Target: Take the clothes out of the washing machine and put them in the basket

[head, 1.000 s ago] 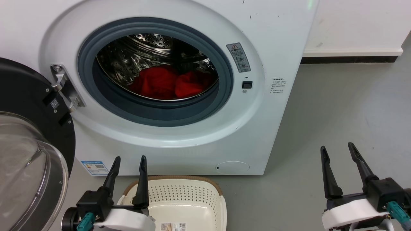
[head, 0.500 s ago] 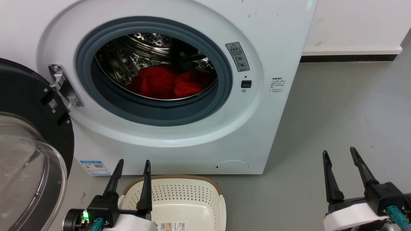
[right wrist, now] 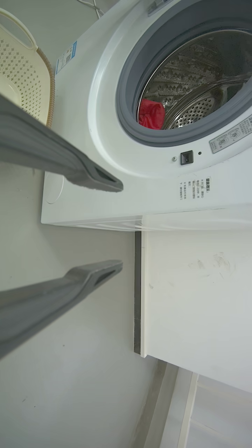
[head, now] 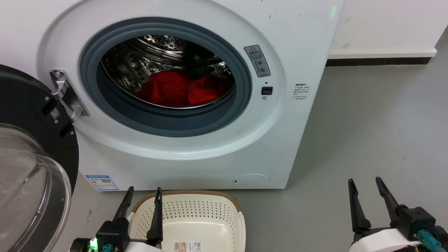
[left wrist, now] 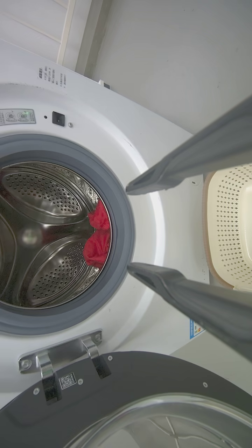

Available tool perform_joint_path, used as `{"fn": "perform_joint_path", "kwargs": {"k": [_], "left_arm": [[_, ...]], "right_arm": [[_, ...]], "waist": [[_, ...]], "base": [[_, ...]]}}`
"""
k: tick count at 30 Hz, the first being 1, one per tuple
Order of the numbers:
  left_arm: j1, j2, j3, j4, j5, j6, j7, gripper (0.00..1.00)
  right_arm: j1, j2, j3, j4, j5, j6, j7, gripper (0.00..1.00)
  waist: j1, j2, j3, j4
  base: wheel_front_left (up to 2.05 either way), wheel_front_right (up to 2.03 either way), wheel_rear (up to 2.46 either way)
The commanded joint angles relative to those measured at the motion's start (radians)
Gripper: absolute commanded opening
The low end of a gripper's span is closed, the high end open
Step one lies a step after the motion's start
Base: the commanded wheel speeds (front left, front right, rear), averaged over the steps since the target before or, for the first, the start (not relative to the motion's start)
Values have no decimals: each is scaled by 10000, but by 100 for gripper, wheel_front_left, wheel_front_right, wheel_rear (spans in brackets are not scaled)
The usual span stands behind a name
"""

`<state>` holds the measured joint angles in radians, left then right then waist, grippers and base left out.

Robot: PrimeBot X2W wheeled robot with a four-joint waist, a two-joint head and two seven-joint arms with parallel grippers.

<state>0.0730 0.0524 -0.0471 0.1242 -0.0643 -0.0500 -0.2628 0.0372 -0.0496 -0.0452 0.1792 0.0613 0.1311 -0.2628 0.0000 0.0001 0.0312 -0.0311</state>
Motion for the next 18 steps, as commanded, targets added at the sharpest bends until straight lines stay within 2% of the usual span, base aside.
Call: {"fn": "perform_joint_path", "kwargs": {"k": [1,18], "left_arm": [[-68,-23,23,6,52,3,-30,100],[-197,-28,-82,24,70,45,-30,100]], "right_arm": [[-107,-11,36,81,53,-7,-30,100],[-401,-12,10,385,380,-7,-29,100]], "waist": [[0,-1,15,2],[0,-1,255,-50]], "base": [[0,0,0],[0,0,0]]}}
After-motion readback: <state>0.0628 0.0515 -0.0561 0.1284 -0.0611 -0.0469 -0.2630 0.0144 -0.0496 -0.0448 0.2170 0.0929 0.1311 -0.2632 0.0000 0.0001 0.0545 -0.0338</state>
